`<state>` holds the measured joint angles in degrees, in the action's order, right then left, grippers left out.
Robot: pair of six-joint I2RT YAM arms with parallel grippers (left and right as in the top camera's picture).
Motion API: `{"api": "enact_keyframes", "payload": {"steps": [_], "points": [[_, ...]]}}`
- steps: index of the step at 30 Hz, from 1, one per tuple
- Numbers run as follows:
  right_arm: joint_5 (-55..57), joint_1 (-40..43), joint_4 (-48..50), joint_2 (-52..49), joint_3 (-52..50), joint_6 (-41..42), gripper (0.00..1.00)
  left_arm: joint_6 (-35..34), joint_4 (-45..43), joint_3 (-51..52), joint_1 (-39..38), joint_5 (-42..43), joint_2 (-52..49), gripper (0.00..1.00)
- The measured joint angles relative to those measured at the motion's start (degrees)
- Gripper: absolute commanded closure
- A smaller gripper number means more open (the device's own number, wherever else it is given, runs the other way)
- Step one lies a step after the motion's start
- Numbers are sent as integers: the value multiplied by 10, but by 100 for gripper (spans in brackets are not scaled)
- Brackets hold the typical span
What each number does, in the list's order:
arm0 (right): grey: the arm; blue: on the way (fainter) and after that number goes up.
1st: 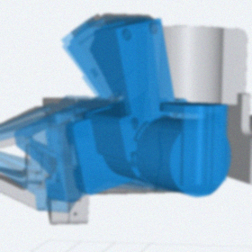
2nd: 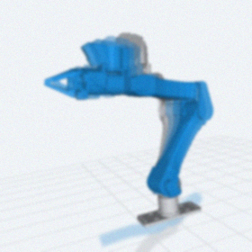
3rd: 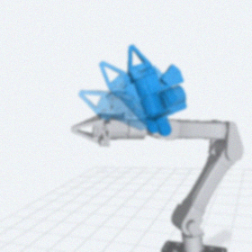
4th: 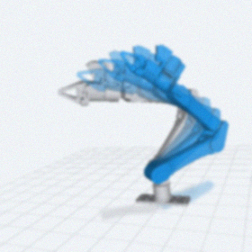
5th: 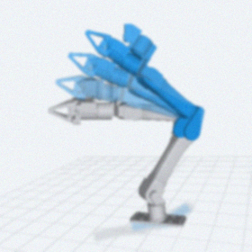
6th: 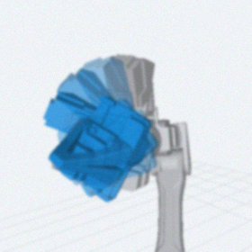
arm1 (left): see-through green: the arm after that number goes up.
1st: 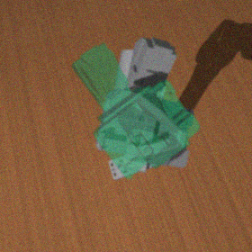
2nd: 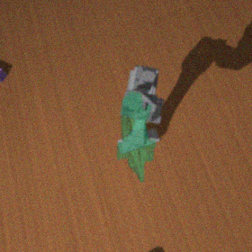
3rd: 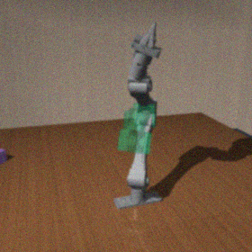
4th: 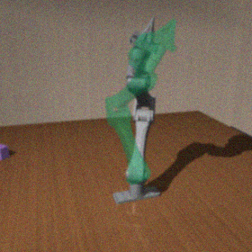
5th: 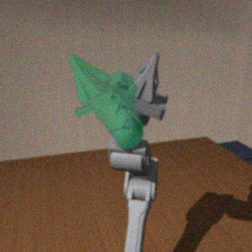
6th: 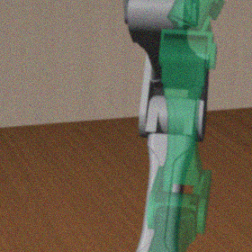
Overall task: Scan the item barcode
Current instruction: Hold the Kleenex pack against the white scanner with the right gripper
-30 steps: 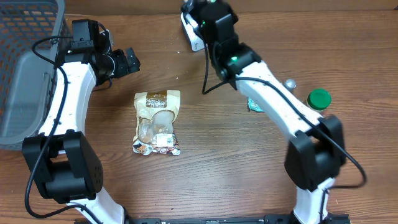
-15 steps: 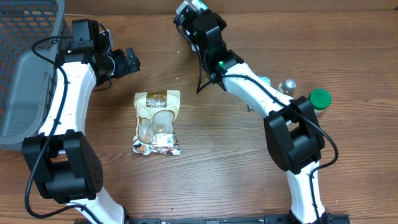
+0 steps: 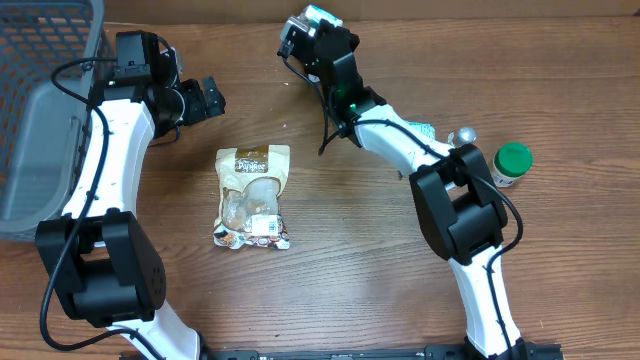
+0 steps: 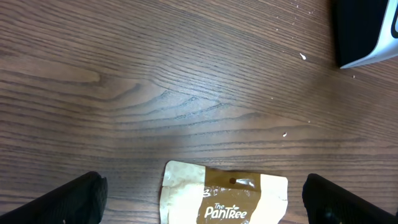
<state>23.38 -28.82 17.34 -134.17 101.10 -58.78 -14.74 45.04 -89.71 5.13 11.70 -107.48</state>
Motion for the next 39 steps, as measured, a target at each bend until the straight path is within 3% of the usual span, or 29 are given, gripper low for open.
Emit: {"api": "enact_keyframes", "payload": {"steps": [14, 29, 34, 39], "points": [[-65, 14, 28, -30, 0, -12, 96, 0, 0, 0, 0, 0, 0, 1], [-64, 15, 76, -59, 0, -12, 96, 0, 0, 0, 0, 0, 0, 1], [-51, 15, 110, -59, 0, 30, 96, 0, 0, 0, 0, 0, 0, 0], [-49, 15, 71, -52, 0, 91, 96, 0, 0, 0, 0, 0, 0, 1]]}}
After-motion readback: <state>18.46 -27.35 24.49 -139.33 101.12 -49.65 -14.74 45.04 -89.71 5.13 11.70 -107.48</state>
